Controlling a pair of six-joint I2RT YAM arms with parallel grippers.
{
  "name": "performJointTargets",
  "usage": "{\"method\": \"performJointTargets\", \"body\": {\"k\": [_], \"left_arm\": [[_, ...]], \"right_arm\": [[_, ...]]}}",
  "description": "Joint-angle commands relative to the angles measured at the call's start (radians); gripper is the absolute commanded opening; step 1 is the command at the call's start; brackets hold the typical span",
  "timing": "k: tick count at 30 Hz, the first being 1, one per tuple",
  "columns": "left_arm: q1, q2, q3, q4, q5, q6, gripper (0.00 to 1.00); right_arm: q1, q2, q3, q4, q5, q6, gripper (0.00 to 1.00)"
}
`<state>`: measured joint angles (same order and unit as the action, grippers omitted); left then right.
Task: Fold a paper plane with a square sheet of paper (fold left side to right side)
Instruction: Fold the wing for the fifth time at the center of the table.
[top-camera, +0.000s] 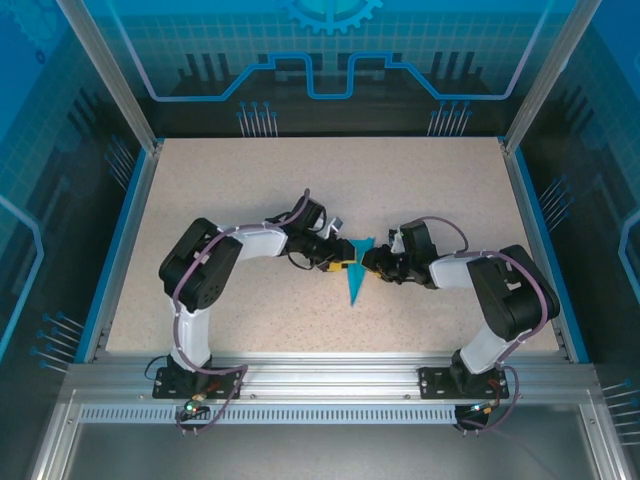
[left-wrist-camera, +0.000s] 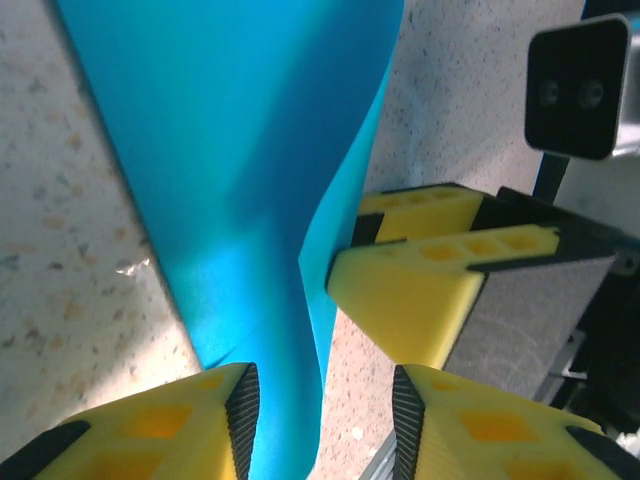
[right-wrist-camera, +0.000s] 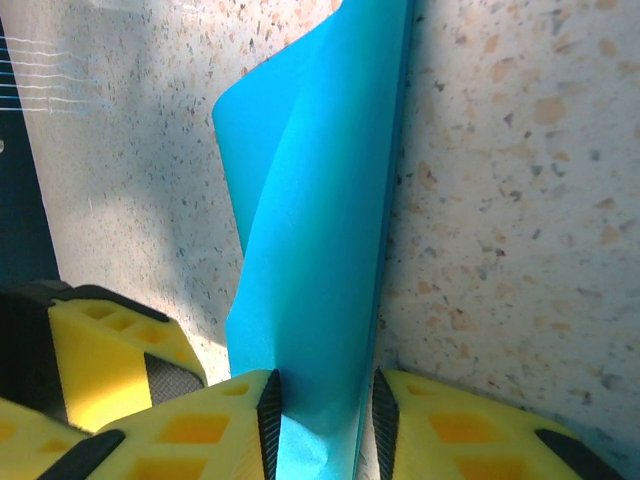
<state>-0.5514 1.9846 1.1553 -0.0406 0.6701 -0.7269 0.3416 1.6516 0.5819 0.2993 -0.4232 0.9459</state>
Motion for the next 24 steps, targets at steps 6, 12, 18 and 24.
{"method": "performJointTargets", "body": {"k": [6, 12, 18, 24], "left_arm": [[0.003, 0.067, 0.059, -0.014, 0.009, 0.007, 0.41], [0.003, 0.090, 0.076, -0.009, 0.016, 0.003, 0.38], [0.003, 0.106, 0.082, 0.021, 0.029, -0.015, 0.33], [0.003, 0.120, 0.096, 0.029, 0.035, -0.020, 0.25]], "right_arm": [[0.020, 0.054, 0.003, -0.064, 0.023, -0.020, 0.33], [0.020, 0.058, 0.006, -0.066, 0.021, -0.022, 0.32], [0.020, 0.060, 0.010, -0.074, 0.021, -0.026, 0.32], [0.019, 0.062, 0.013, -0.078, 0.018, -0.028, 0.32]]}}
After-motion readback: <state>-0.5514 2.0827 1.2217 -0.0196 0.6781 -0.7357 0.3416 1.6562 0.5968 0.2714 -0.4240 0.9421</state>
